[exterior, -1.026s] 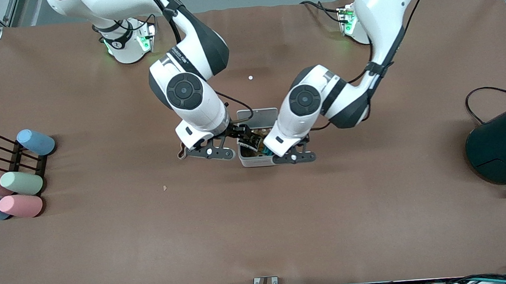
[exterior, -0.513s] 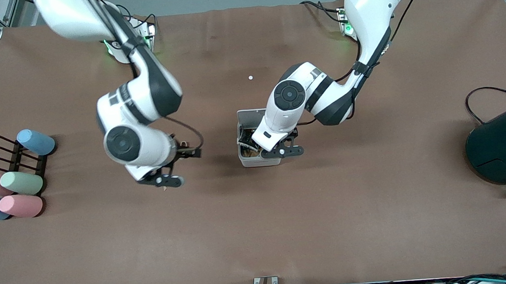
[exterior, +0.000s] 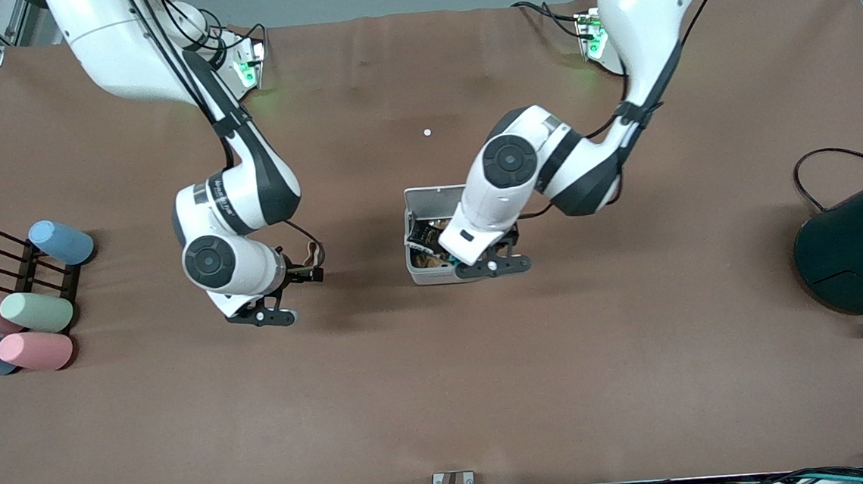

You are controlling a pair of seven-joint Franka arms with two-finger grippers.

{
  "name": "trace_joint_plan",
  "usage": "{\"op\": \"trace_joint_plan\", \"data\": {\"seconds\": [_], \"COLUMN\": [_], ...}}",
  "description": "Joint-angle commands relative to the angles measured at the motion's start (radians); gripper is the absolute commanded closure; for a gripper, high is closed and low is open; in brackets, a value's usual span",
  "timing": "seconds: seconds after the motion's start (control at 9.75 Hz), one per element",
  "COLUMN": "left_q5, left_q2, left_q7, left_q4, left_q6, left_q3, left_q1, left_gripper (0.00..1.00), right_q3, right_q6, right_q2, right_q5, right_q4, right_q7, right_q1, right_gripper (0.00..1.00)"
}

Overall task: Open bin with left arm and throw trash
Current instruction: 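Drop the tape with the left gripper while the right gripper grasps the tie, then return the left arm to rest while the right gripper lifts the white tie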

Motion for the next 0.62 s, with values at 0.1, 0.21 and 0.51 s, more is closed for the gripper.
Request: {"op": "trace_joint_plan", "data": {"seconds": [0.1, 0.21, 0.51], "left_q5": [0.006, 0.005, -0.055], "left_q2": [-0.151, -0.175, -0.332], "left_q7": [0.018, 0.077, 0.441], "left_q4": [0.066, 0.097, 0.094], "left_q6": [-0.212, -0.292, -0.476], "left_q3": [-0.016, -0.017, 0.027], "left_q1": [0.131, 0.177, 0.309], "left_gripper": [0.0, 0.0, 0.0], "right_q3": [0.007, 0.007, 0.009], "right_q6": [0.114, 0.124, 0.163], "right_q2": [-0.029, -0.016, 0.035], "right_q5": [-0.021, -0.019, -0.018], "right_q4": [-0.121, -0.121, -0.12], "right_q7": [-0.001, 0.001, 0.008], "right_q1": [0.005, 0.005, 0.019], "right_gripper": [0.11, 0.13, 0.27]}}
